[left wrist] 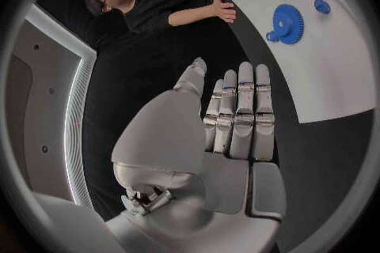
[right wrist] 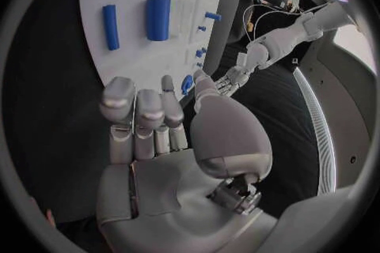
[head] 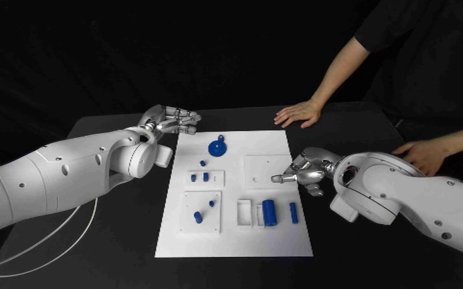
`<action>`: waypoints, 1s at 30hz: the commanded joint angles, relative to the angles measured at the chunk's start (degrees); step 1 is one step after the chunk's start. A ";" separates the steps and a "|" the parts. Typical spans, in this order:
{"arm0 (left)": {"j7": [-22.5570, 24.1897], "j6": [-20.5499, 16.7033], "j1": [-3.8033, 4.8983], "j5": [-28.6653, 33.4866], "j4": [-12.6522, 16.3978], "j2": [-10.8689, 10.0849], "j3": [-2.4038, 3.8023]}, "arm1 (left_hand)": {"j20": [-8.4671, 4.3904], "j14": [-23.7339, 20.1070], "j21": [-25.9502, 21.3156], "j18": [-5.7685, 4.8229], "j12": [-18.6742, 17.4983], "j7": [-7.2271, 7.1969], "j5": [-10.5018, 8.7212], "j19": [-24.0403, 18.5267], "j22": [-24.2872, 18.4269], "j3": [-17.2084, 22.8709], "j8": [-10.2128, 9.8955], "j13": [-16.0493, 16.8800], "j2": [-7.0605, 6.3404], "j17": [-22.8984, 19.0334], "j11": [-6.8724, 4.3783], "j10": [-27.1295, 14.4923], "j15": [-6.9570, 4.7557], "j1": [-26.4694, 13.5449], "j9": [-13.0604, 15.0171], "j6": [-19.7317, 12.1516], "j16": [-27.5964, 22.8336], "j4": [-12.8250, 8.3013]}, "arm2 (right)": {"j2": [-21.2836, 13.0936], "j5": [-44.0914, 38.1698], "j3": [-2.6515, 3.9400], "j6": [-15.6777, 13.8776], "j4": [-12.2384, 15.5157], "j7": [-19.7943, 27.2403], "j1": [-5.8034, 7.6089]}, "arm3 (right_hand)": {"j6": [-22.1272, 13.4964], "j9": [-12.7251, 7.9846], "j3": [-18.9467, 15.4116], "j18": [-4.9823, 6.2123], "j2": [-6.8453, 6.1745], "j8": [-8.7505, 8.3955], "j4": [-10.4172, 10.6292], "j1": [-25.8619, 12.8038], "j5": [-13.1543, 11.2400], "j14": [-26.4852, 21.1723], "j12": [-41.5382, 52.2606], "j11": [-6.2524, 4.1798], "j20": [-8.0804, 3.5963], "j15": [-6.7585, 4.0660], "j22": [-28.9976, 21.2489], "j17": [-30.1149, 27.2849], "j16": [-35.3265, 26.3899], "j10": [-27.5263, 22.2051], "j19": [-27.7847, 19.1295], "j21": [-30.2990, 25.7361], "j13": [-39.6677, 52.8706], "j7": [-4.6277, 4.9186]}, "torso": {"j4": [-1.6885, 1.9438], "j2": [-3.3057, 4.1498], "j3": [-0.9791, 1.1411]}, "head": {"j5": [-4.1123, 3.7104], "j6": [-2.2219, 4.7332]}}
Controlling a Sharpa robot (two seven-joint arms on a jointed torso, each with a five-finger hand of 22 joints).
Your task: Assemble the parts on the task board
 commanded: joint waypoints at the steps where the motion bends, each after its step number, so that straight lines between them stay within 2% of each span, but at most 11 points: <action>1: 0.46 0.46 0.05 -0.02 0.19 0.04 0.04 | 0.00 -0.02 0.38 -0.53 0.14 -0.02 0.17 0.42 -0.05 -0.24 -0.13 0.05 0.01 0.08 0.19 -0.14 0.33 0.42 0.00 -0.29 0.00 0.03 | 0.08 -0.77 -0.02 4.06 0.42 -2.07 -0.04 | 0.13 0.08 -0.28 -0.03 -0.17 -0.12 0.10 0.26 0.14 0.12 -0.04 -0.24 -0.11 -0.13 5.86 -0.02 0.01 0.06 3.25 0.08 -0.09 -0.03 | -0.05 0.00 -0.01 | 0.09 -0.05; 5: 0.43 0.45 0.05 -0.02 0.22 0.02 0.04 | 0.00 -0.02 0.38 -0.53 0.14 -0.02 0.17 0.42 -0.05 -0.24 -0.13 0.05 0.01 0.08 0.19 -0.14 0.33 0.42 0.00 -0.29 0.00 0.03 | 0.27 -1.12 -0.07 6.81 0.67 -4.46 -0.04 | 0.20 0.09 -0.30 -0.05 0.26 -0.10 -0.03 0.40 0.30 0.11 -0.14 -0.24 -0.09 -0.11 5.83 0.01 0.03 -0.02 3.19 -0.11 -0.15 -0.05 | -0.09 -0.01 -0.04 | 0.20 -0.15; 7: 0.39 0.48 0.05 -0.03 0.23 0.02 0.04 | 0.00 -0.02 0.38 -0.53 0.14 -0.02 0.17 0.42 -0.05 -0.24 -0.13 0.05 0.01 0.08 0.19 -0.14 0.33 0.42 0.00 -0.29 0.00 0.03 | 0.39 -1.26 -0.34 8.35 0.75 -5.90 -0.04 | 0.17 0.05 -0.56 -0.09 0.46 -0.15 -0.22 0.27 0.27 0.10 -0.18 -0.23 -0.10 -0.12 5.83 0.03 0.01 -0.07 3.18 -0.19 -0.18 -0.04 | -0.09 -0.04 -0.07 | 0.22 -0.20; 10: 0.33 0.55 0.05 -0.05 0.23 0.05 0.04 | 0.00 -0.02 0.38 -0.53 0.14 -0.02 0.17 0.42 -0.05 -0.24 -0.13 0.05 0.01 0.08 0.19 -0.14 0.33 0.42 0.00 -0.29 0.00 0.03 | 0.61 -1.26 -1.25 10.29 0.79 -8.22 -0.03 | 0.13 -0.06 -1.07 -0.13 0.88 -0.12 -0.52 -0.12 0.16 0.12 -0.29 -0.21 -0.06 -0.08 5.81 0.19 0.08 -0.15 3.12 -0.46 -0.26 -0.03 | -0.10 -0.07 -0.06 | 0.35 -0.27; 15: 0.24 0.66 0.05 -0.07 0.33 0.04 0.04 | 0.00 -0.02 0.38 -0.53 0.14 -0.02 0.17 0.42 -0.05 -0.24 -0.13 0.05 0.01 0.08 0.19 -0.14 0.33 0.42 0.00 -0.29 0.00 0.03 | 0.94 -1.20 -2.57 11.68 0.88 -10.06 -0.03 | 0.17 -0.09 -1.30 -0.14 1.32 -0.11 -0.41 -0.56 0.16 0.12 -0.21 -0.21 -0.05 -0.05 5.81 0.29 0.14 -0.11 3.13 -0.53 -0.21 -0.05 | -0.06 -0.01 -0.01 | 0.37 -0.35; 19: 0.18 0.72 0.05 -0.08 0.45 0.00 0.04 | 0.02 -0.06 0.39 -0.54 0.14 -0.01 0.13 0.44 -0.19 -0.36 -0.12 0.05 0.01 0.07 0.21 -0.18 0.36 0.31 0.00 -0.32 -0.01 0.07 | 1.24 -1.21 -3.19 11.62 1.12 -10.63 -0.03 | 0.21 -0.12 -1.75 -0.15 1.76 -0.12 -0.68 -0.85 0.15 0.13 -0.10 -0.23 -0.05 -0.06 5.80 0.35 0.13 -0.04 3.13 -0.66 -0.15 -0.07 | -0.03 0.02 0.01 | 0.38 -0.44; 22: 0.15 0.73 0.05 -0.09 0.52 -0.02 0.04 | 0.02 -0.06 0.39 -0.54 0.14 -0.01 0.13 0.44 -0.19 -0.36 -0.12 0.05 0.01 0.07 0.21 -0.18 0.36 0.31 0.00 -0.32 -0.01 0.07 | 1.45 -1.22 -3.38 11.22 1.21 -10.79 -0.03 | 0.23 -0.12 -1.82 -0.15 1.80 -0.11 -0.65 -0.97 0.12 0.15 -0.07 -0.23 -0.05 -0.06 5.78 0.41 0.18 -0.01 3.13 -0.71 -0.13 -0.07 | -0.04 0.05 0.03 | 0.43 -0.63; 30: 0.09 0.72 0.06 -0.19 0.86 -0.11 0.03 | 0.02 -0.06 0.39 -0.54 0.14 -0.01 0.13 0.44 -0.19 -0.36 -0.12 0.05 0.01 0.07 0.21 -0.18 0.36 0.31 0.00 -0.32 -0.01 0.07 | 2.75 -1.23 -4.35 8.21 0.56 -10.99 -0.03 | 0.01 -0.20 -2.19 -0.12 1.69 -0.14 -0.58 -1.37 0.21 0.16 0.55 -0.18 -0.08 -0.07 5.80 0.48 0.23 0.09 3.19 -0.61 0.39 -0.02 | -0.02 0.05 0.06 | 0.61 -1.16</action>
